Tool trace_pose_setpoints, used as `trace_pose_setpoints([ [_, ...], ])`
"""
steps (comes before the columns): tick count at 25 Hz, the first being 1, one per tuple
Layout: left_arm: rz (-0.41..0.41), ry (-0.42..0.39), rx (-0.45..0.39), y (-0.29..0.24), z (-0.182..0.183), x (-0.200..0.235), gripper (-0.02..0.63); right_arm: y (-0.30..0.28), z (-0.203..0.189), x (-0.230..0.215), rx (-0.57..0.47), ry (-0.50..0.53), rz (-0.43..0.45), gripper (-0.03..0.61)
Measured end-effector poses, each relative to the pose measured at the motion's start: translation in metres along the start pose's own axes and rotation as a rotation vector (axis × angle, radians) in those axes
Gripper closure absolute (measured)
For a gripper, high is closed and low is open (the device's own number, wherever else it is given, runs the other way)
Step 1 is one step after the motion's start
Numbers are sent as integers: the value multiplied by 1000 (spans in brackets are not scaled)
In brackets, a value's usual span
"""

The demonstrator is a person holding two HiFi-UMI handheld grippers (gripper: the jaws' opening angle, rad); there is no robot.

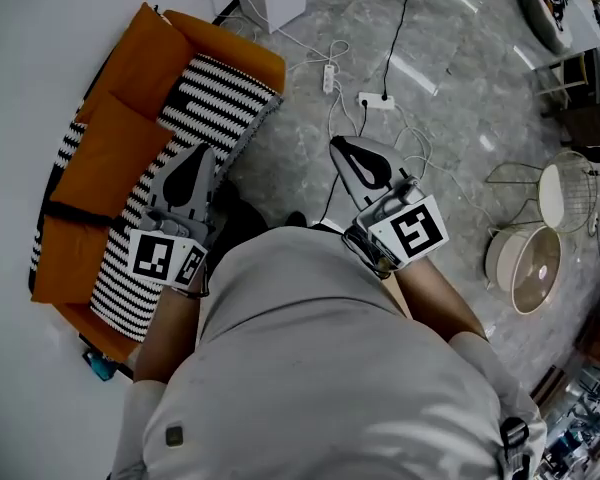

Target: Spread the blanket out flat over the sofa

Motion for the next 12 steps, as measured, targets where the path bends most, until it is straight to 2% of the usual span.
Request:
trace_pose_setpoints([
  [7,42,3,-10,22,6,-18,604,19,6,17,-4,13,39,551],
  [12,54,-2,-8,34,2,-16,604,17,8,28,-22,20,53,552],
])
Point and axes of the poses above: the fingertips, and each gripper's own axes: y backward along the fingers, x to its left, z out of its top, the point moved 7 cm from there along y, backward along the fingers
